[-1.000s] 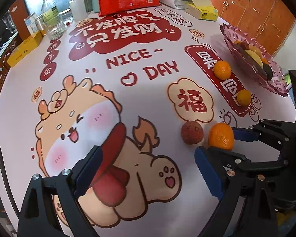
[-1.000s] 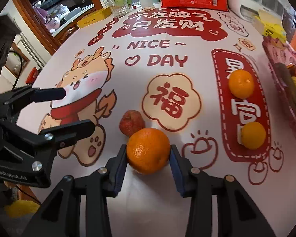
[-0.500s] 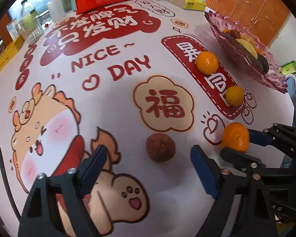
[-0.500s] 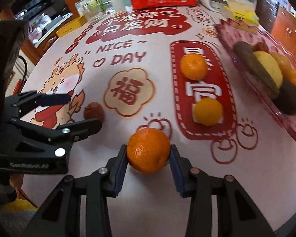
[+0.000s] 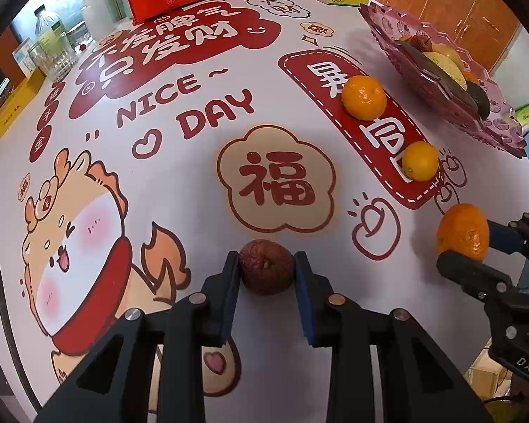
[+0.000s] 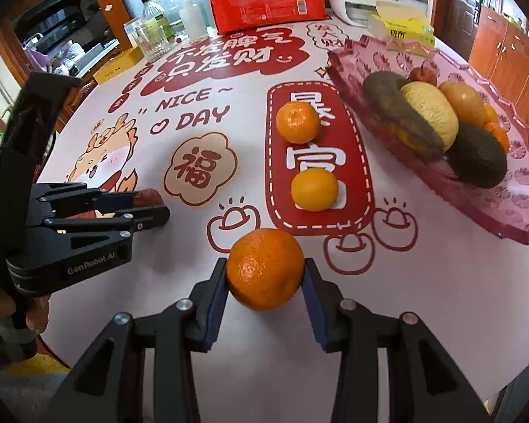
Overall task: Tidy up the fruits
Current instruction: 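Grasp the red fruit with the left tool while the right tool grasps a mandarin, then carry the red fruit and mandarin over the pink bowl with both tools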
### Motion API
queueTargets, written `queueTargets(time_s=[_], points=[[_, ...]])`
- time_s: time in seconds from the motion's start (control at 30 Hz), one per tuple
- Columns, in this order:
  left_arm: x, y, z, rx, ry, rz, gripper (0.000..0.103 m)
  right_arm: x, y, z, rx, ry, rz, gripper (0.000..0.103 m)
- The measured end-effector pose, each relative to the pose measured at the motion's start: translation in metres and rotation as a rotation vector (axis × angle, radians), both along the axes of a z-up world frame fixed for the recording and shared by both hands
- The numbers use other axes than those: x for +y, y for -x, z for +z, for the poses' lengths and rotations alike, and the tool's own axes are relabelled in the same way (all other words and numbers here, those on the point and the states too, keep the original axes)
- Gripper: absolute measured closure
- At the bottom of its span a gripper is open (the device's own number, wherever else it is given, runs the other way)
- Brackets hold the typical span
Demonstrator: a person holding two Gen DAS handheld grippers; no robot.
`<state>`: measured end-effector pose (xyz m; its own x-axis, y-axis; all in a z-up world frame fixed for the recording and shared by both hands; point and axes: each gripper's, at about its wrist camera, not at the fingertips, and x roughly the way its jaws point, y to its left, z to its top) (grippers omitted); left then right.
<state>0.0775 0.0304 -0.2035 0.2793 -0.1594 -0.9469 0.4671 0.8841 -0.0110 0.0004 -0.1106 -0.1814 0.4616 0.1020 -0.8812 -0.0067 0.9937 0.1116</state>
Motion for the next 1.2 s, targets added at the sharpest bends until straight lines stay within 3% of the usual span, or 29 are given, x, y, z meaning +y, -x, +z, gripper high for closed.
queueTargets(time_s=[0.17,0.37,0.8,1.0,1.2], points=[[-0.006,0.007,0.015,-0.017,0.003,0.018,0.075,-0.005,0.005,0.014,-0.035,0.003,0.042,0.062],[-0.034,0.017,0.059,-0.104,0.044,0.000,0.075,-0.018,0.013,0.042,-0.081,0.017,0.092,0.062],[-0.140,0.027,0.172,-0.277,0.156,-0.079,0.075,-0.090,0.019,0.142,-0.255,0.060,0.137,0.062],[-0.179,0.020,0.198,-0.332,0.180,-0.081,0.075,-0.129,0.004,0.179,-0.328,0.123,0.131,0.062],[-0.214,-0.003,0.196,-0.342,0.190,-0.029,0.075,-0.174,-0.031,0.186,-0.337,0.199,0.110,0.062]])
